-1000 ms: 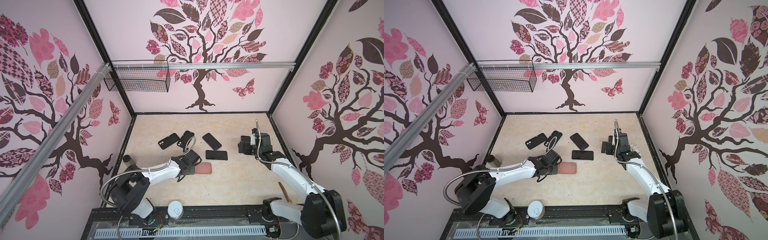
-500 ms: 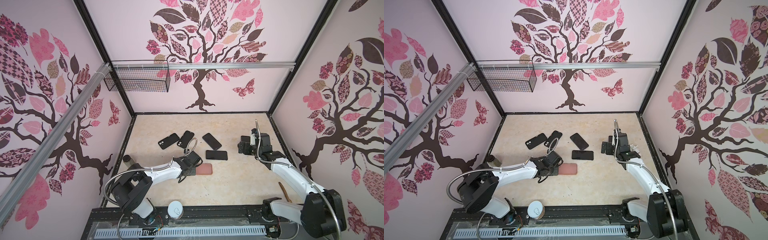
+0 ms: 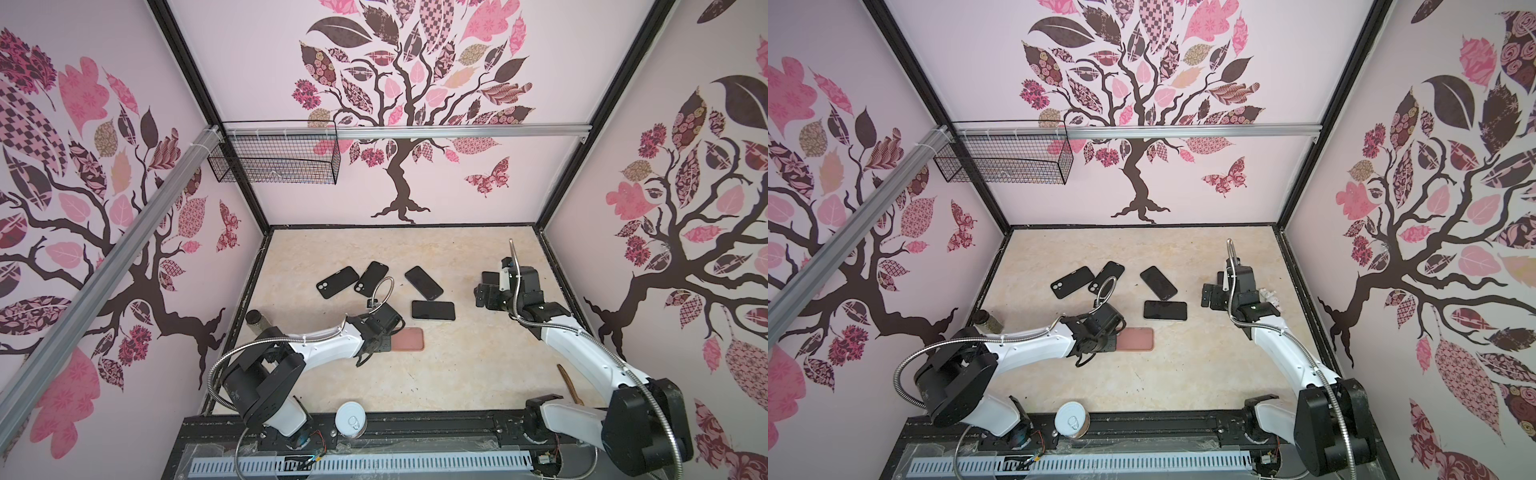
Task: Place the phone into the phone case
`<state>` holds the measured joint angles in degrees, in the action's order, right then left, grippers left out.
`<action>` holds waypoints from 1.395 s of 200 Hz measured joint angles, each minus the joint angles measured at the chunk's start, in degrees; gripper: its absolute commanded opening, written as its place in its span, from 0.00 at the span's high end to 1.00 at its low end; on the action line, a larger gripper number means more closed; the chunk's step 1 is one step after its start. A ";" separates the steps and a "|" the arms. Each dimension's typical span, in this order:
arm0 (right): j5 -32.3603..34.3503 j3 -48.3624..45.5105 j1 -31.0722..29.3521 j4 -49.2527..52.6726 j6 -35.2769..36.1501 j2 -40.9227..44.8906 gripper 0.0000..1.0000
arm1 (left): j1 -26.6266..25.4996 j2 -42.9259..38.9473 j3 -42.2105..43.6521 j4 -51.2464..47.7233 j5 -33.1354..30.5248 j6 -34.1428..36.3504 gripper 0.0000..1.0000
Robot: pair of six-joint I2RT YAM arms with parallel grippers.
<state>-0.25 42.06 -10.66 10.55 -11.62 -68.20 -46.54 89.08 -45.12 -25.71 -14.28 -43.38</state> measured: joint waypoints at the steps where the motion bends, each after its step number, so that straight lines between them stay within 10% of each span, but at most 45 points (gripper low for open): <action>1: 0.00 0.00 0.00 0.00 0.00 0.00 0.00 | 0.00 0.00 0.02 0.00 0.00 -0.04 0.81; 109: -8.72 0.00 -0.39 -3.56 4.57 -3.04 0.00 | 0.00 -11.89 1.62 -0.13 -1.38 4.92 0.19; 279: -23.15 12.26 -5.84 5.29 43.12 -17.88 0.00 | 9.07 -42.10 4.79 -13.22 -3.69 11.80 0.03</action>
<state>-23.40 54.33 -16.49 15.84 31.51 -86.08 -37.47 46.98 -40.34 -38.94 -17.98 -31.57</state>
